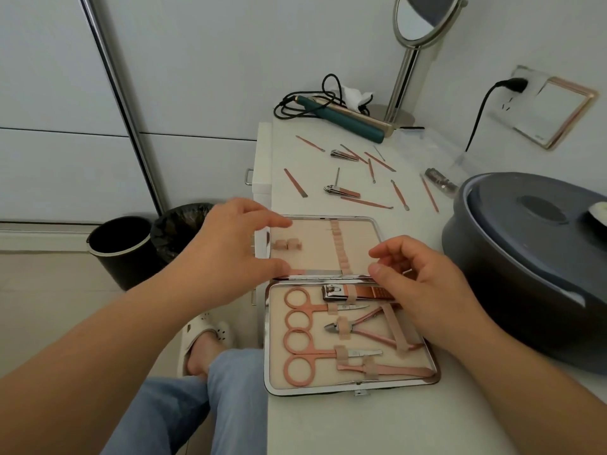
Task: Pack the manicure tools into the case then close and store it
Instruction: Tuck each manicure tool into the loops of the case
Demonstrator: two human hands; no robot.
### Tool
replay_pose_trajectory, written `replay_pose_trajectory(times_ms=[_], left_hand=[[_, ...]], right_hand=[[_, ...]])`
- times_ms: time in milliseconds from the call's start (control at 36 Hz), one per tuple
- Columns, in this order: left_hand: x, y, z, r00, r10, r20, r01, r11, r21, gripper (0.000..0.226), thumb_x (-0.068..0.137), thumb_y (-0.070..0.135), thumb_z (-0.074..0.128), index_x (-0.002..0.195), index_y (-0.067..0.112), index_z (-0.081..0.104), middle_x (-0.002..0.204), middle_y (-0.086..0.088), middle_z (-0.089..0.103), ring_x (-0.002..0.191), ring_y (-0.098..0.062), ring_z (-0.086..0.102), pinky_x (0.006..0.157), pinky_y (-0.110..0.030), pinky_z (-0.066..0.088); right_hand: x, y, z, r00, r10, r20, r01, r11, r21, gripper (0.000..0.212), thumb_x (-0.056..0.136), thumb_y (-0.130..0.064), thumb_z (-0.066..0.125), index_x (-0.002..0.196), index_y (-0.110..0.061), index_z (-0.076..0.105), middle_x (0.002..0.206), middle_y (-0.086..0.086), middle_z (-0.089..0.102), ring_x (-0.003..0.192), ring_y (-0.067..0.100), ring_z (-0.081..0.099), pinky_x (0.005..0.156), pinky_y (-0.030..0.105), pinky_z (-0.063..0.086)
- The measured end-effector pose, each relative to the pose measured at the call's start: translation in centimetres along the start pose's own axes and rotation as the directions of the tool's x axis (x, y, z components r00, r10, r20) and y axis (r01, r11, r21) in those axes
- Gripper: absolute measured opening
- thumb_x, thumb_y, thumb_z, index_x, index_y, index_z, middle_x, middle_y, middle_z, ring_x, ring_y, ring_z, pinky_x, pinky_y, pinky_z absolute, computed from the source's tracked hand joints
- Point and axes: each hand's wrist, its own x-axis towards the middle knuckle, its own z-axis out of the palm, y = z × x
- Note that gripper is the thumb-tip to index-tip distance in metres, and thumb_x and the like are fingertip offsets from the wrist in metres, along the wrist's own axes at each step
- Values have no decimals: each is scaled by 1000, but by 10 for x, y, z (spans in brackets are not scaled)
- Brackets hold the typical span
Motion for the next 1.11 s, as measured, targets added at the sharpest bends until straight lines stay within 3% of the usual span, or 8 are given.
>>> replay_pose_trajectory(times_ms=[83,167,306,444,639,722,889,1111], left_hand=[[7,-1,-3,985,-125,122,123,992,22,79,63,40,75,131,41,36,143,6,27,134,-17,19,109,-38,23],[15,0,-1,955,-204,216,206,978,13,88,65,39,75,137,40,24,152,-1,13,140,-21,6,111,-42,14],[24,4,5,928,-264,264,257,965,61,99,61,45,75,140,39,16,154,-3,3,140,-24,-2,112,-43,10],[32,7,12,926,-281,250,246,956,162,105,59,51,73,142,36,10,154,-6,-3,140,-29,-7,112,-45,8],[41,6,25,932,-275,234,219,945,241,109,55,64,68,142,34,9,153,-5,1,139,-32,-6,111,-48,7],[42,5,28,933,-276,232,226,949,218,110,54,65,68,142,35,9,153,-3,1,139,-31,-6,111,-48,8],[36,0,28,948,-262,181,235,959,157,115,50,67,68,142,34,7,154,-5,-1,140,-29,-8,112,-47,5],[20,-6,24,940,-285,187,307,946,-102,106,61,49,74,142,34,8,151,0,13,138,-27,10,113,-47,15]], right_hand=[[1,1,0,1000,-9,8,9,1000,-17,15,82,-20,63,81,-34,60,74,-23,58,75,3,53,60,9,46],[0,1,0,1000,-10,3,10,1000,-15,15,83,-20,63,81,-34,59,72,-17,59,73,2,53,59,8,46],[0,1,1,1000,-8,2,9,1000,-13,16,83,-20,63,81,-35,59,72,-12,58,74,3,53,60,10,47],[1,2,1,1000,-21,5,21,999,-30,16,82,-21,63,80,-36,59,73,-23,59,69,-2,52,58,9,46],[2,3,1,999,-33,3,33,997,-63,14,83,-22,63,80,-35,59,71,-22,59,66,-5,51,58,8,45],[1,3,1,999,-32,-3,31,997,-71,14,83,-22,63,80,-35,59,67,-15,58,66,-6,51,57,7,44],[2,3,2,999,-30,12,31,996,-78,15,83,-21,63,80,-35,59,72,-28,57,66,-6,51,56,7,44],[1,1,2,1000,-9,-4,9,997,-71,17,82,-18,64,78,-34,59,70,-7,60,71,6,54,56,16,49]])
